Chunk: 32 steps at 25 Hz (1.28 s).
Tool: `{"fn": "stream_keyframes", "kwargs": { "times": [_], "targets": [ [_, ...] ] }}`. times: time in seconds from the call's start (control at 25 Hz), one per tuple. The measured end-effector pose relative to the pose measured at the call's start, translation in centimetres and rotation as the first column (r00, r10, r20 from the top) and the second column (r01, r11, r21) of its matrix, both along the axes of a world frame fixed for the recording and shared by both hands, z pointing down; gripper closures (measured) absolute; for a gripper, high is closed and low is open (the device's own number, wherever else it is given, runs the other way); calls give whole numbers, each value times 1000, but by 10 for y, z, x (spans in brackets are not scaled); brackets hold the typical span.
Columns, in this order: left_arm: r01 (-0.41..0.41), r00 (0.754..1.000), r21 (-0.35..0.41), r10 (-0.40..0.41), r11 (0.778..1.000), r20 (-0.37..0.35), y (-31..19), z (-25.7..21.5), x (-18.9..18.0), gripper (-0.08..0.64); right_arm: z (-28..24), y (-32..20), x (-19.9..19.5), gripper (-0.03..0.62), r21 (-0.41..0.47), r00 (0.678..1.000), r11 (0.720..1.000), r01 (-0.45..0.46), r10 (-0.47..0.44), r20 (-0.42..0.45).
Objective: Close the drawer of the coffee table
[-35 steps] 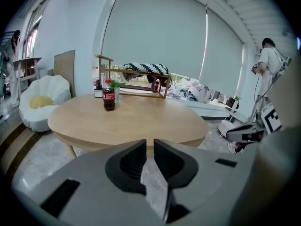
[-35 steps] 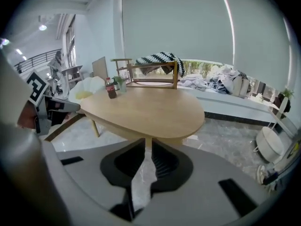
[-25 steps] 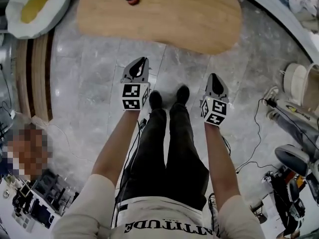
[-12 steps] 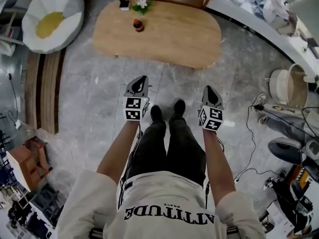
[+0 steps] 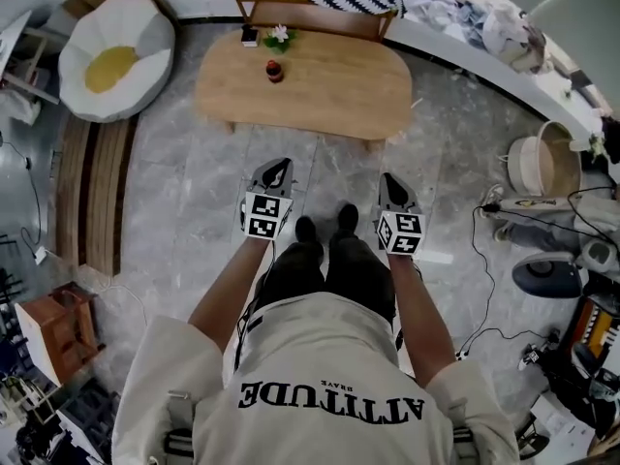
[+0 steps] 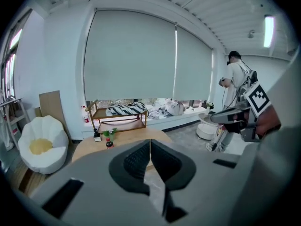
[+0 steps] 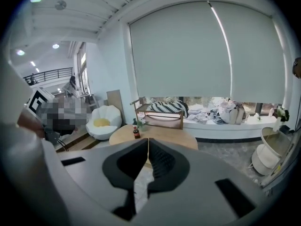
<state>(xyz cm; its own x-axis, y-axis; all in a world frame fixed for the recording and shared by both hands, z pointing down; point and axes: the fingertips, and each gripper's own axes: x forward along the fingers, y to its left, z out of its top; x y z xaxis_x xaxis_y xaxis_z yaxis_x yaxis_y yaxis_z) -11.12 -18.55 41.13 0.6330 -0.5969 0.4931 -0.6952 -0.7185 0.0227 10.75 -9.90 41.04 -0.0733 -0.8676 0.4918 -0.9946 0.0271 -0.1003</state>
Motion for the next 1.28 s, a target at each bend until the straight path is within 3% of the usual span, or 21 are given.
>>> {"fn": "stream_keyframes", "kwargs": {
  "times": [0.28, 0.56, 0.96, 1.28],
  "targets": [
    [-91, 994, -16, 90, 996, -65, 46, -53, -3, 535, -49, 41, -12, 571, 48, 999, 999, -19, 21, -26],
    [-104, 992, 8, 105, 994, -74, 73, -78, -7, 535, -82, 76, -11, 571, 101, 999, 995, 12, -7, -51],
    [-22, 992, 30, 25, 999, -127, 122, -110, -4, 535, -113, 134, 10, 571, 131, 999, 991, 28, -25, -23],
    [41, 985, 53, -31, 998, -171, 149, -142, -8, 535, -144, 165, 20, 571, 169, 995, 982, 85, -77, -57]
  ]
}}
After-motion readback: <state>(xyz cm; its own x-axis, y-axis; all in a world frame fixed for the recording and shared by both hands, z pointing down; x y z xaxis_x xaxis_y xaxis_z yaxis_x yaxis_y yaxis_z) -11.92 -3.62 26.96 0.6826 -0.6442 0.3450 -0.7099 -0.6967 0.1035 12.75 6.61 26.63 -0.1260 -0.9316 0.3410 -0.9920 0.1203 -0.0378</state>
